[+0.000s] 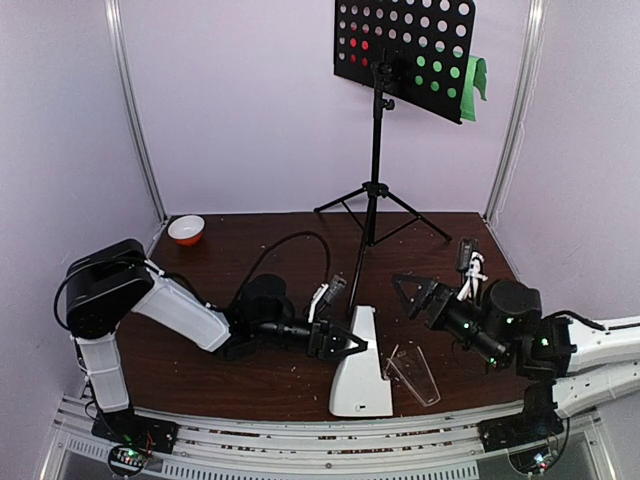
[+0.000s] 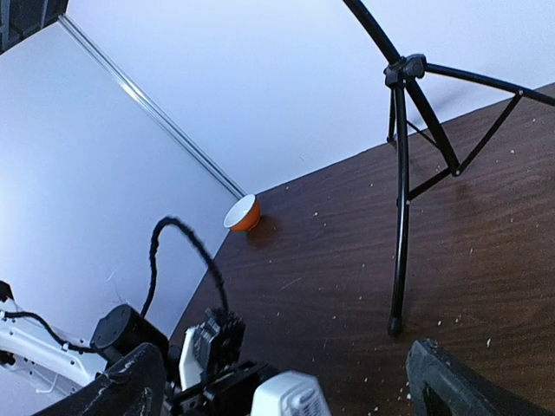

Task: Pack up the instrument practice props

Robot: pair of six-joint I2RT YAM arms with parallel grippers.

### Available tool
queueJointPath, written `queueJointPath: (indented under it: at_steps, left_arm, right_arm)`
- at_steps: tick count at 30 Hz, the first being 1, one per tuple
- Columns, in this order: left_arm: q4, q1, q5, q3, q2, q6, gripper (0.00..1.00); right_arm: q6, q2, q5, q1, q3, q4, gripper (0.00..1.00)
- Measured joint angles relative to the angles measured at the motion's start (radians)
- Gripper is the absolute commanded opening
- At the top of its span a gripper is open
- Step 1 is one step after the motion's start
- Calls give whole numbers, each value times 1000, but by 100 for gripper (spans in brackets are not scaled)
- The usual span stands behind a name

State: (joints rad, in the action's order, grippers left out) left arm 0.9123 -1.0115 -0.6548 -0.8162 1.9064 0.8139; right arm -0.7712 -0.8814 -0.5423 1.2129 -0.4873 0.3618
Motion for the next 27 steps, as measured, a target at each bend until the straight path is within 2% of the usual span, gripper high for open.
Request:
queueJointPath:
  at_steps: [5, 7, 10, 13, 20, 21, 25, 27]
  left_arm:
    - [-67, 0, -22, 34, -76, -141, 32]
    - [-85, 0, -21, 48, -101, -180, 32]
    - [-115, 0, -19, 65, -129, -230, 32]
    - [-145, -5, -14, 68, -148, -273, 33]
    - [-209, -5, -3, 68, -187, -339, 33]
    - [-216, -5, -2, 68, -192, -345, 33]
    - [-229, -5, 5, 68, -198, -353, 33]
    - [-233, -6, 5, 69, -200, -356, 33]
  right_arm:
    - [5, 26, 394, -271, -37, -55, 100]
    - [5, 11, 560, -322, -37, -53, 100]
    - [14, -35, 736, -333, -51, -54, 100]
    - [32, -109, 845, -333, -87, -52, 100]
    - [64, -288, 995, -333, -149, 16, 99]
    - [71, -312, 1011, -332, -152, 25, 97]
    - [93, -385, 1082, -320, -153, 62, 78]
    - [98, -414, 1113, -310, -155, 81, 73]
